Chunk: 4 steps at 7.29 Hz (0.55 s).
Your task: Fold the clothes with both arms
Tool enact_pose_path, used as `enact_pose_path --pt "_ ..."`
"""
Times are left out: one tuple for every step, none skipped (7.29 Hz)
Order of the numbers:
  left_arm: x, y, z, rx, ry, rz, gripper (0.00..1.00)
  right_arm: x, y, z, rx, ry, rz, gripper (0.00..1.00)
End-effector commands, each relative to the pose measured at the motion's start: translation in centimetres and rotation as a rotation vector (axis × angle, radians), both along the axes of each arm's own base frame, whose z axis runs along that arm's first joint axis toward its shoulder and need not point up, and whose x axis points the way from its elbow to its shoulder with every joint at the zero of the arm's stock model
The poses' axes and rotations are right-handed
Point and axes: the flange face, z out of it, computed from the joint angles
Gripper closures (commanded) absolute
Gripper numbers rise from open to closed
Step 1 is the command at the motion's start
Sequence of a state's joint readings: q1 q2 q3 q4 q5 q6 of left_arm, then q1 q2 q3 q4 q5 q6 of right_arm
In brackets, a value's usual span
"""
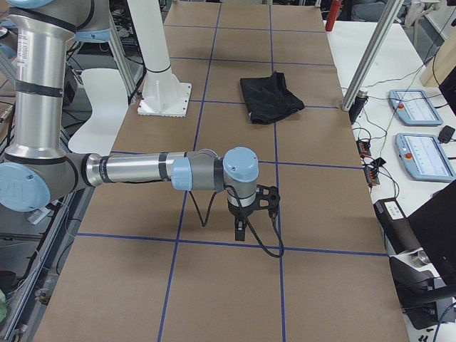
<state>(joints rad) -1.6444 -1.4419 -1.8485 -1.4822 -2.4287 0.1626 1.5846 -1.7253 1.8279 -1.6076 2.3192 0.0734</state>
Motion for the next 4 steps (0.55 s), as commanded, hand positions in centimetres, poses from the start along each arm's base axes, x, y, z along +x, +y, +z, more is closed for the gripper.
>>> enact_pose_path --pt "-0.01 -0.06 -0.81 0.016 -0.002 0.0 0.0 -0.26 0.03 -0.26 0.0 -0.037 -0.002 0.0" --pt "0.0 0.0 -0.82 0.016 -0.002 0.0 0.0 -0.26 0.03 -0.26 0.0 -0.037 -0.002 0.0" --pt "0.01 0.13 -0.69 0.013 -0.001 0.0 0.0 -0.26 -0.04 -0.35 0.005 -0.037 -0.003 0.0" --pt "0.01 0.13 -0.76 0.015 -0.001 0.0 0.0 -0.26 -0.04 -0.35 0.005 -0.037 -0.003 0.0"
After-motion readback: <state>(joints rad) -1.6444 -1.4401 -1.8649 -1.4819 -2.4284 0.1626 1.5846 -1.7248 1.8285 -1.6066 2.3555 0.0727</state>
